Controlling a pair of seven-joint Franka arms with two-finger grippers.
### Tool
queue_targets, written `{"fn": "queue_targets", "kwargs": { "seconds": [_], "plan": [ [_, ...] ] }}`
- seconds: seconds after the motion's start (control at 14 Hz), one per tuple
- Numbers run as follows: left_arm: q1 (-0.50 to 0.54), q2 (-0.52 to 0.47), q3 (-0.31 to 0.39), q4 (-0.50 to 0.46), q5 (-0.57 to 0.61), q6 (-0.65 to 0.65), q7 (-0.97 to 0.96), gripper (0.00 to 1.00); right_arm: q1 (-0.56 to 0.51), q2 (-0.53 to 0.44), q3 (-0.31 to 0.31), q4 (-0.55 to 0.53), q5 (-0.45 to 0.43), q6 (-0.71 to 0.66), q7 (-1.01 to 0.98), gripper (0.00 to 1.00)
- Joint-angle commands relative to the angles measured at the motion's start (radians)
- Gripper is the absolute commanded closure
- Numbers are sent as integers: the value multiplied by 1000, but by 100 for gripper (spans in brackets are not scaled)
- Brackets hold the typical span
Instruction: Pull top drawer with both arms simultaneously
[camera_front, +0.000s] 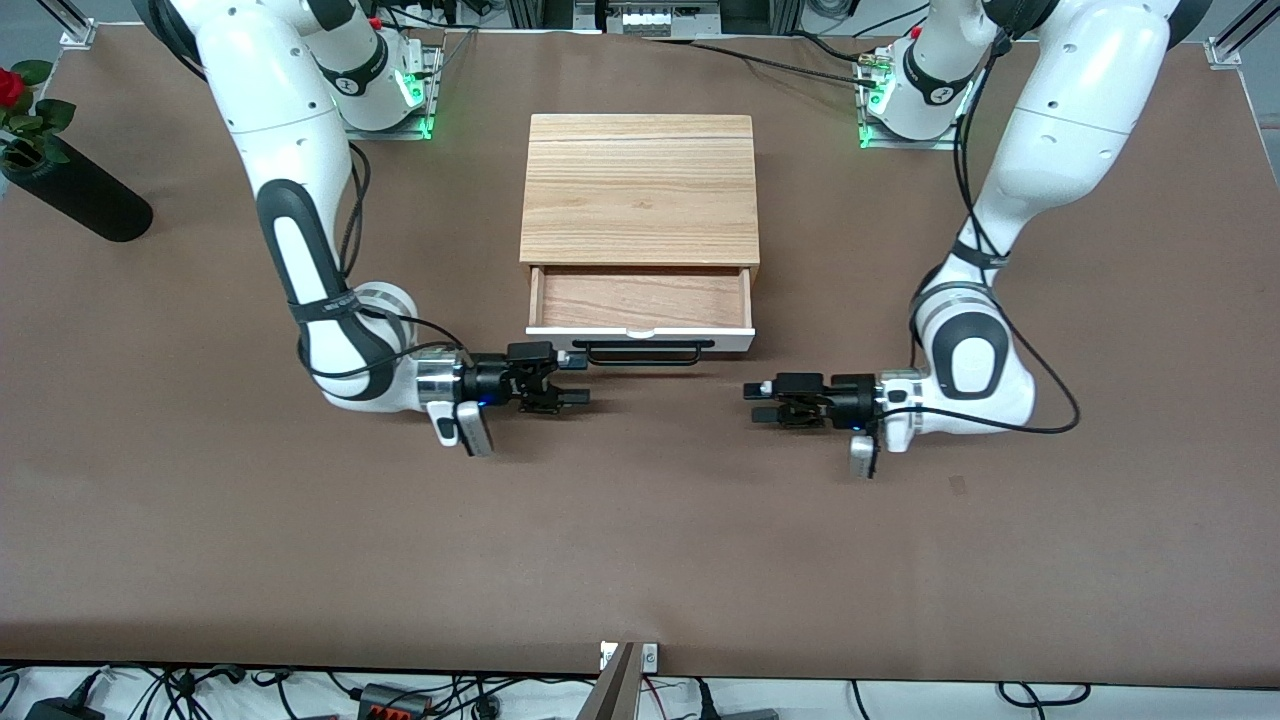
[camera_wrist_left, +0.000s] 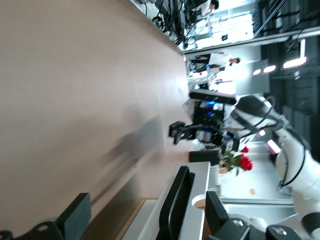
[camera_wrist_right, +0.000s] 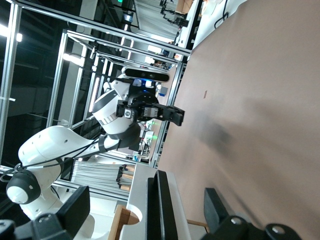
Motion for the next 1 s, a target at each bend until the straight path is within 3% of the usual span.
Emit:
{"fn": "queue_targets", "kwargs": {
  "seconds": [0.0, 0.21, 0.43, 0.71, 0.93],
  "plan": [
    [17, -52, 9, 30, 124, -12, -88, 0, 8, -58, -47, -4, -134, 18, 121, 0],
    [46, -88, 9, 79, 286, -27, -186, 0, 6, -103, -102, 39, -395, 18, 254, 0],
    [63, -158, 13, 111, 538, -40, -314, 0, -3, -123, -157, 121, -665, 5, 331, 0],
    [98, -227, 24, 147, 767, -176, -449, 0, 8, -193, -229, 119, -953, 2, 333, 0],
    [100, -278, 26, 241, 986, -322, -579, 0, 11, -261, -269, 122, -1203, -6, 335, 0]
  ]
}}
